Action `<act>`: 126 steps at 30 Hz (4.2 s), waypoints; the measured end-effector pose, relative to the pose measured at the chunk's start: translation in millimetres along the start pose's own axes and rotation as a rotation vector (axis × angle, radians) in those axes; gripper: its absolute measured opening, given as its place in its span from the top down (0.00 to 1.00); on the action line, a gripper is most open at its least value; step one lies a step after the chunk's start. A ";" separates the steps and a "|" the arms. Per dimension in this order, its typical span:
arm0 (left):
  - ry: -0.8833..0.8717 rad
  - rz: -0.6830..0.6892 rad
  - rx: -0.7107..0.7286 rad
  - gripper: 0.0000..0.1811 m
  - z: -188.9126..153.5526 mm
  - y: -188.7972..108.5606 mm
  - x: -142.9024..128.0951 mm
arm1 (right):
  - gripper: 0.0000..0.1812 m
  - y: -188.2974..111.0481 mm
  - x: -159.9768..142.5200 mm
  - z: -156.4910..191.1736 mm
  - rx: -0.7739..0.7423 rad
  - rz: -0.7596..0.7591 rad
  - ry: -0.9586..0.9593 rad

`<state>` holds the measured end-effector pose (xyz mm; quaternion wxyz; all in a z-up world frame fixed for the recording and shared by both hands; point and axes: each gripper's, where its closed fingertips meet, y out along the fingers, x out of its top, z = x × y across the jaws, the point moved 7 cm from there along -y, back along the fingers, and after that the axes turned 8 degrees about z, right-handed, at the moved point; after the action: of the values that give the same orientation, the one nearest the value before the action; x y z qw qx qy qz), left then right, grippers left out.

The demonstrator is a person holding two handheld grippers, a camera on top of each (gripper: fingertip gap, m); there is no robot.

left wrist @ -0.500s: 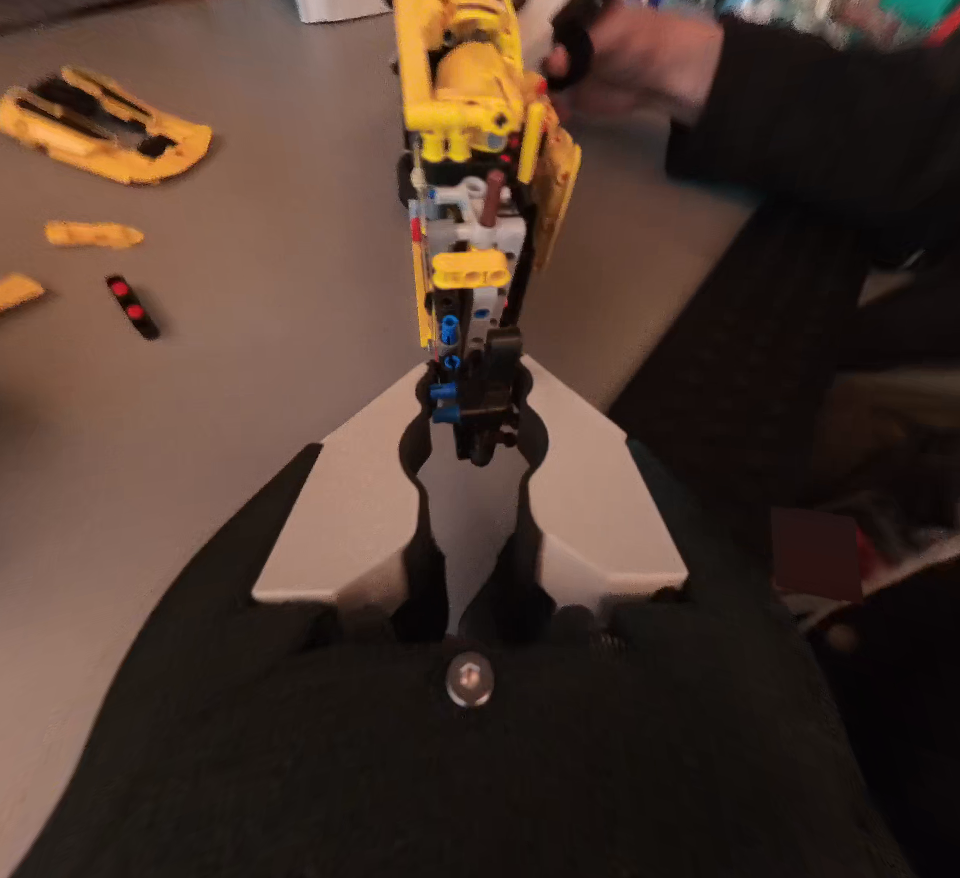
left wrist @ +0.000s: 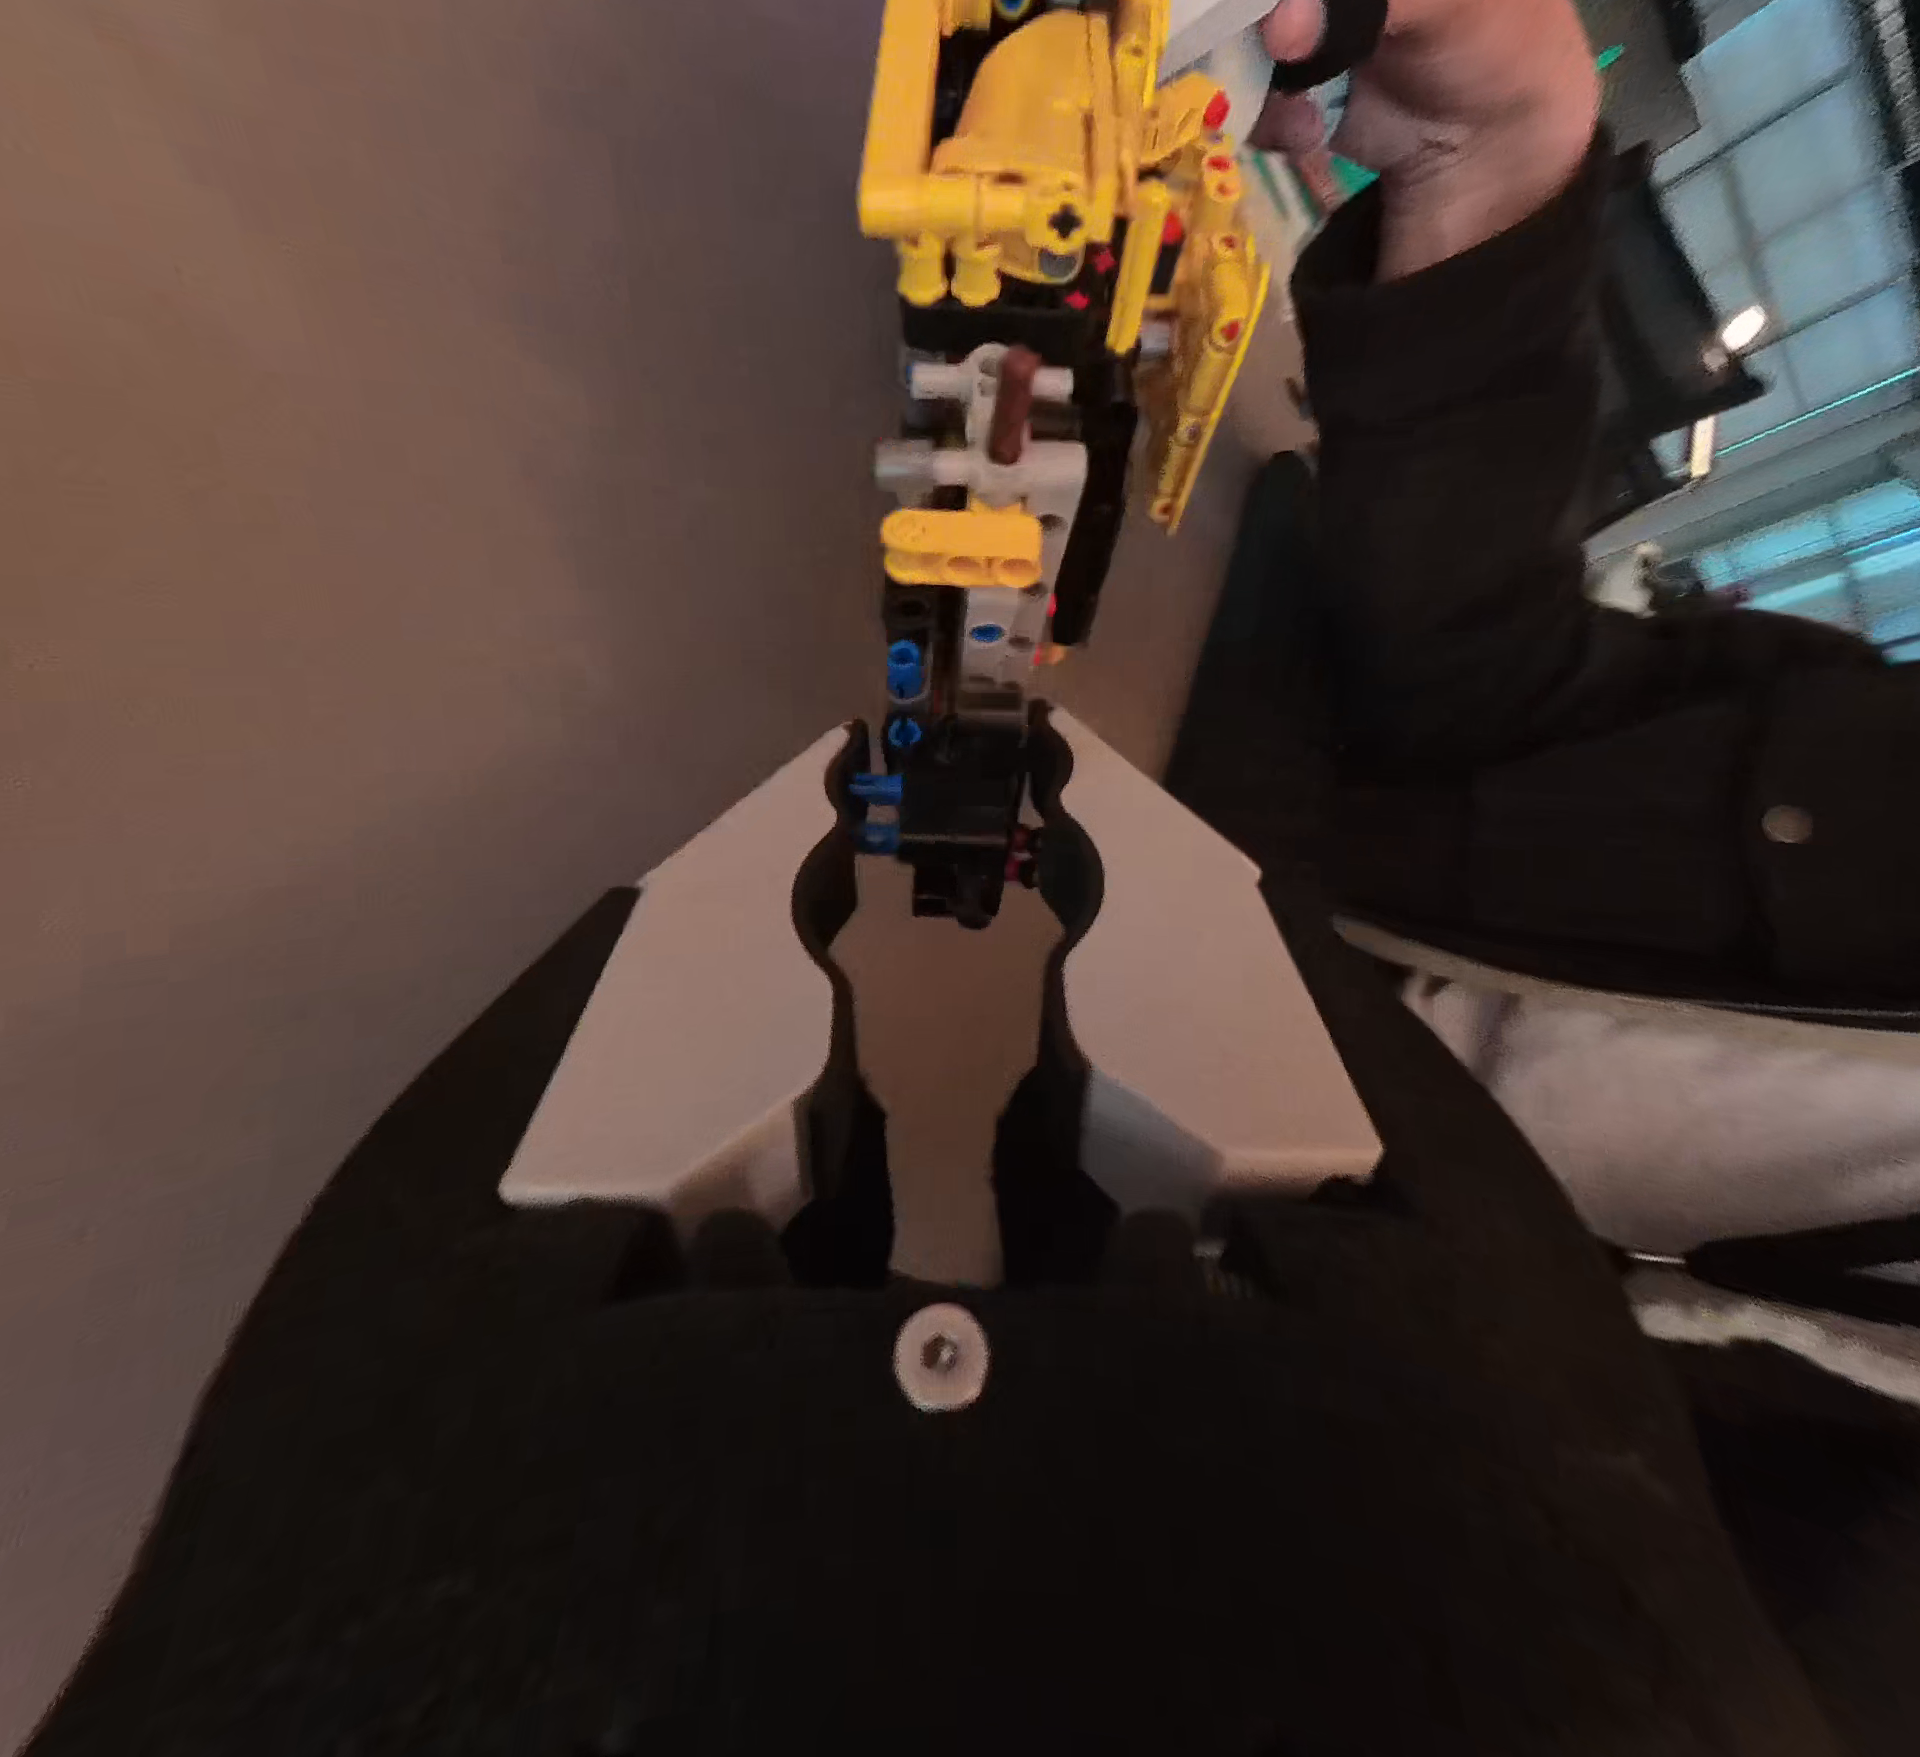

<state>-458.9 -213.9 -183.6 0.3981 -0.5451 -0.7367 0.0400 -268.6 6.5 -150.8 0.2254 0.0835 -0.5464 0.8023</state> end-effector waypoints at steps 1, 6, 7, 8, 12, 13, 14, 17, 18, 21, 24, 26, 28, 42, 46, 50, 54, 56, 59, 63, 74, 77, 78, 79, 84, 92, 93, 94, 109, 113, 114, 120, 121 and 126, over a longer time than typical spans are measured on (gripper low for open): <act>0.023 0.009 0.042 0.82 4.9 0.8 3.0 | 0.69 2.4 4.2 -4.6 -0.005 -0.031 -0.002; 0.018 0.078 0.160 0.77 20.4 6.3 -1.3 | 0.69 27.3 17.3 -25.3 -0.014 -0.097 0.013; 0.015 0.086 0.127 0.77 17.7 8.7 -5.5 | 0.69 28.0 18.9 -25.8 -0.002 -0.102 0.020; 0.035 0.089 0.096 0.78 12.5 10.9 -10.1 | 0.70 27.9 19.4 -26.7 -0.016 -0.108 0.000; 0.161 0.172 0.051 0.76 -10.1 20.5 -30.4 | 0.73 33.1 22.4 -22.4 -0.061 -0.148 -0.141; 0.174 0.173 0.060 0.73 -11.8 19.2 -31.9 | 0.72 35.3 21.9 -22.1 -0.071 -0.138 -0.160; 0.181 0.179 0.077 0.71 -11.7 16.1 -32.6 | 0.71 35.9 20.9 -22.4 -0.088 -0.129 -0.172; 0.168 0.179 0.144 0.68 -5.3 0.3 -34.5 | 0.63 27.5 15.8 -18.0 -0.139 -0.158 -0.215; 0.160 0.165 0.161 0.67 -2.7 -4.2 -35.3 | 0.63 21.3 12.8 -15.0 -0.169 -0.175 -0.223; 0.116 0.120 0.134 0.67 -2.2 -5.0 -36.8 | 0.69 1.9 3.3 -6.0 -0.319 -0.264 -0.243; 0.160 0.213 0.067 0.65 -23.2 8.7 -46.2 | 0.69 -3.5 -4.9 26.9 -0.318 -0.428 -0.271; 0.297 0.329 0.085 0.67 -39.0 17.5 -57.4 | 0.70 1.7 -12.5 59.3 -0.261 -0.540 -0.367; 0.378 0.418 0.159 0.66 -45.2 16.3 -62.0 | 0.75 9.1 -27.3 89.0 -0.189 -0.511 -0.428; 0.682 0.000 0.226 0.72 -25.9 1.2 30.7 | 0.87 49.8 -77.5 118.4 -0.192 -0.490 -0.400; 0.617 0.003 -0.007 0.76 -12.3 9.5 34.9 | 0.92 50.2 -78.3 117.5 -0.174 -0.505 -0.414; 0.656 -0.031 -0.029 0.84 -4.1 15.4 29.5 | 0.92 52.2 -78.8 110.8 -0.130 -0.495 -0.376; 0.707 0.014 0.046 0.93 0.6 23.9 24.7 | 0.95 56.0 -75.1 113.4 -0.152 -0.499 -0.413; 0.694 0.014 0.022 0.93 -0.7 26.3 26.3 | 0.96 58.4 -74.5 113.8 -0.156 -0.496 -0.422; 0.650 0.037 0.006 0.91 1.4 29.9 28.5 | 0.96 59.3 -74.9 112.2 -0.123 -0.476 -0.399; 0.649 0.055 -0.016 0.97 2.4 31.2 29.6 | 0.96 53.2 -75.6 105.5 -0.061 -0.492 -0.321; 0.703 -0.005 0.089 1.00 4.1 28.4 32.1 | 0.97 48.4 -80.5 94.8 0.000 -0.525 -0.222; 0.678 -0.034 0.010 0.90 -4.3 31.0 32.5 | 0.96 49.1 -80.0 94.8 0.005 -0.521 -0.219; 0.674 -0.037 -0.004 0.88 -6.2 31.9 32.3 | 0.97 49.2 -79.9 94.4 0.016 -0.521 -0.209; 0.676 -0.034 -0.008 0.87 -7.2 33.1 31.8 | 0.96 49.1 -79.7 94.0 0.026 -0.521 -0.201; 0.663 -0.010 0.016 0.87 -5.9 39.9 34.4 | 0.97 48.9 -79.3 93.9 0.021 -0.524 -0.203; 0.741 0.007 0.086 0.95 -6.9 43.6 31.6 | 0.97 48.8 -79.3 94.3 -0.012 -0.523 -0.224; 0.744 0.002 0.092 0.95 -6.1 42.2 31.7 | 0.97 47.9 -80.1 93.9 -0.012 -0.526 -0.224; 0.732 0.000 0.091 0.95 -5.3 41.3 32.2 | 0.96 46.6 -81.0 94.3 -0.015 -0.531 -0.232; 0.767 0.049 0.120 0.88 -3.3 37.8 22.4 | 0.98 52.4 -89.9 107.0 -0.199 -0.449 -0.384; 0.769 0.063 0.121 0.94 -3.9 37.0 21.1 | 0.98 51.3 -90.1 105.8 -0.188 -0.442 -0.385; 0.778 0.071 0.127 0.97 -4.6 36.6 20.6 | 0.98 51.1 -90.3 104.9 -0.185 -0.445 -0.383; 0.854 0.083 0.144 0.98 -8.1 37.1 17.1 | 0.98 49.2 -93.0 103.1 -0.154 -0.439 -0.399; 0.861 0.087 0.137 0.98 -9.0 37.3 16.1 | 0.98 49.0 -94.1 103.0 -0.149 -0.438 -0.408; 0.867 0.084 0.131 0.99 -12.2 39.4 12.4 | 0.98 48.2 -96.2 102.6 -0.147 -0.421 -0.419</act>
<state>-421.9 -192.2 -187.9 0.7023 -0.5143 -0.4747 -0.1296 -216.9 -127.9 -187.9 0.2746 0.3423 -0.6081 0.6615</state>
